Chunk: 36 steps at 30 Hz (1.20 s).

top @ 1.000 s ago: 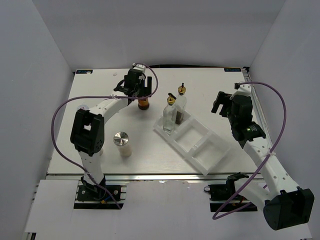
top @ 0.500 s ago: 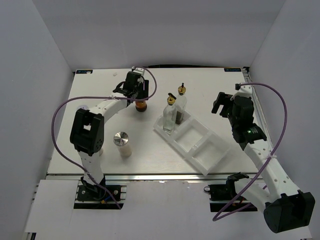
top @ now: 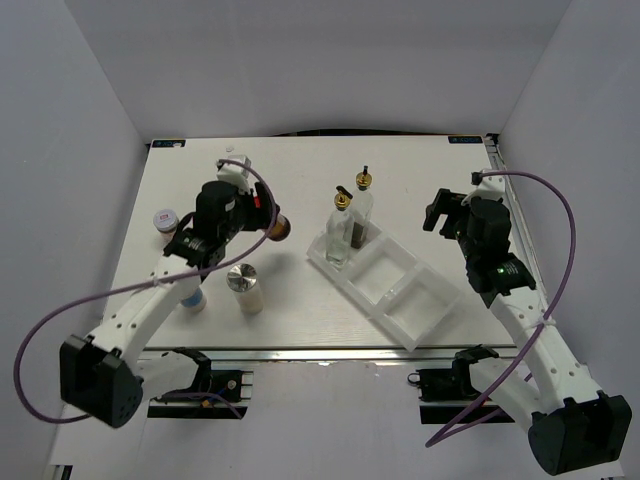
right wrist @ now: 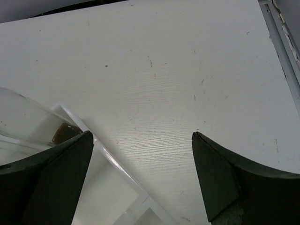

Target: Organize the condiment bottles

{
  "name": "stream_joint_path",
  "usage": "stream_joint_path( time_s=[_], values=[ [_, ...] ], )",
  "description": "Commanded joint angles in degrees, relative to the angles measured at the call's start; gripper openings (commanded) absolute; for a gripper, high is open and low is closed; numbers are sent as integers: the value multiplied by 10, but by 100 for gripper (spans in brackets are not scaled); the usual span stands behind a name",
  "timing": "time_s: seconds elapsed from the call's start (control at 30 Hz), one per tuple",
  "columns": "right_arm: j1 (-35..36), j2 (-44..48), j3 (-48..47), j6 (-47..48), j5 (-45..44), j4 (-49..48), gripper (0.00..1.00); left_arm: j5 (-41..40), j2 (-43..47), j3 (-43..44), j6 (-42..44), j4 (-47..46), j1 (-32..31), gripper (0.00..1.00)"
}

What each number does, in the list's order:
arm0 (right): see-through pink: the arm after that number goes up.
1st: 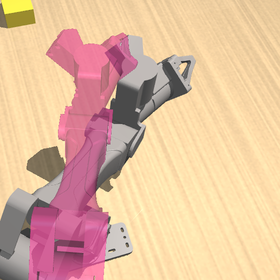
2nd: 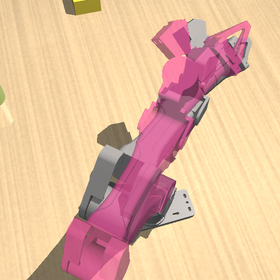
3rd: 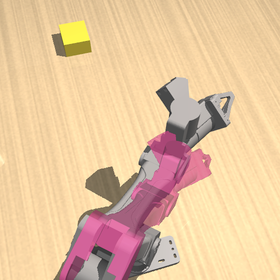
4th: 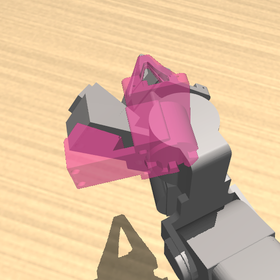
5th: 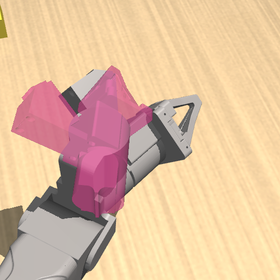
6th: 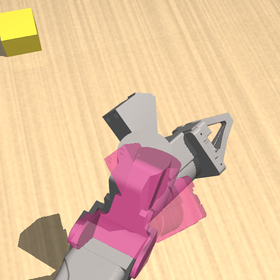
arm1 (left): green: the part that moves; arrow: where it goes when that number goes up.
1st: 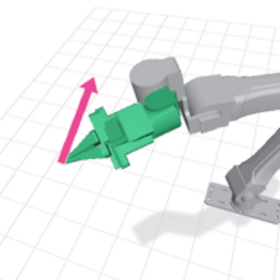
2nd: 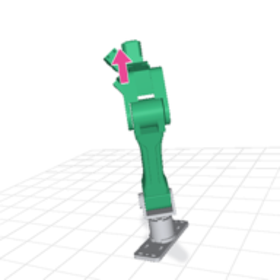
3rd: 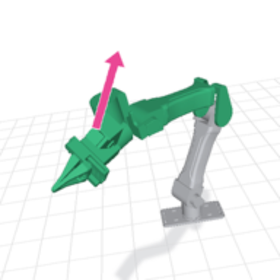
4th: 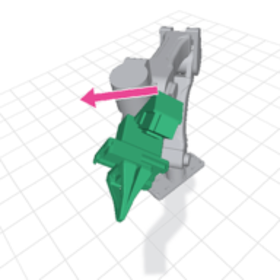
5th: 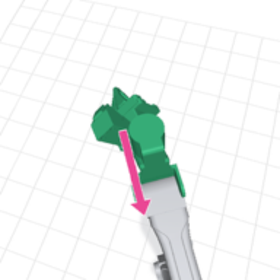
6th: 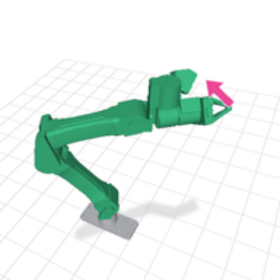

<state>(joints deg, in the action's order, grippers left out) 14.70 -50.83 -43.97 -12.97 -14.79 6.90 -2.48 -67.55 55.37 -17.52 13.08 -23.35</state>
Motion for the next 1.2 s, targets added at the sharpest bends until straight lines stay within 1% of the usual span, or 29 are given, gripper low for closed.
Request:
stream_joint_path(
  time_s=[0.0,0.07,0.1,0.17,0.2,0.23,0.27,0.33,0.4,0.47,0.57,0.6,0.67,0.7,0.77,0.8,0.87,1.03,1.1,1.17],
  values=[
    [-2,3,-4,8,12,-22,89,-7,66,-36,-48,-43,-58,0],
    [-1,2,-4,7,13,-24,89,-40,92,-44,-53,-39,-100,0],
    [-1,2,-3,7,14,-27,89,-59,95,-42,-52,-25,-140,0],
    [-2,4,-4,8,15,-27,89,-69,96,-40,-55,-14,-182,0],
    [-2,5,-4,8,16,-25,90,-74,95,-40,-56,-9,-198,0],
    [-2,6,-2,8,16,-26,89,-98,93,-39,-57,-1,-211,0],
    [-2,9,-2,8,15,-24,89,-109,88,-40,-56,11,-239,0],
    [-2,13,-1,8,11,-24,89,-138,84,-39,-52,26,-262,0],
    [-2,18,1,10,9,-26,89,-146,81,-39,-44,41,-286,0],
    [-2,20,5,9,9,-27,89,-134,75,-40,-41,35,-305,0],
    [-1,20,5,10,11,-28,89,-117,60,-33,-24,-6,-354,0],
    [-1,20,5,10,10,-27,89,-116,43,-20,-17,-13,-364,0],
    [-2,19,5,12,7,-27,89,-99,16,0,1,-29,-380,0],
    [-2,19,5,13,5,-26,89,-98,-12,12,6,-33,-383,0],
    [-2,21,7,13,-8,-26,89,-112,-37,35,14,-61,-389,0],
    [-2,22,10,13,-10,-27,89,-123,-64,44,13,-69,-389,0],
    [-1,25,11,15,-9,-29,89,-134,-93,81,19,-82,-389,0],
    [-2,28,13,18,-9,-37,89,-102,-175,150,44,-96,-389,0],
    [-2,29,14,19,-18,-34,89,-78,-194,170,54,-92,-389,0],
    [-2,31,13,18,-21,-32,89,-72,-218,191,63,-95,-389,0]
  ],
)
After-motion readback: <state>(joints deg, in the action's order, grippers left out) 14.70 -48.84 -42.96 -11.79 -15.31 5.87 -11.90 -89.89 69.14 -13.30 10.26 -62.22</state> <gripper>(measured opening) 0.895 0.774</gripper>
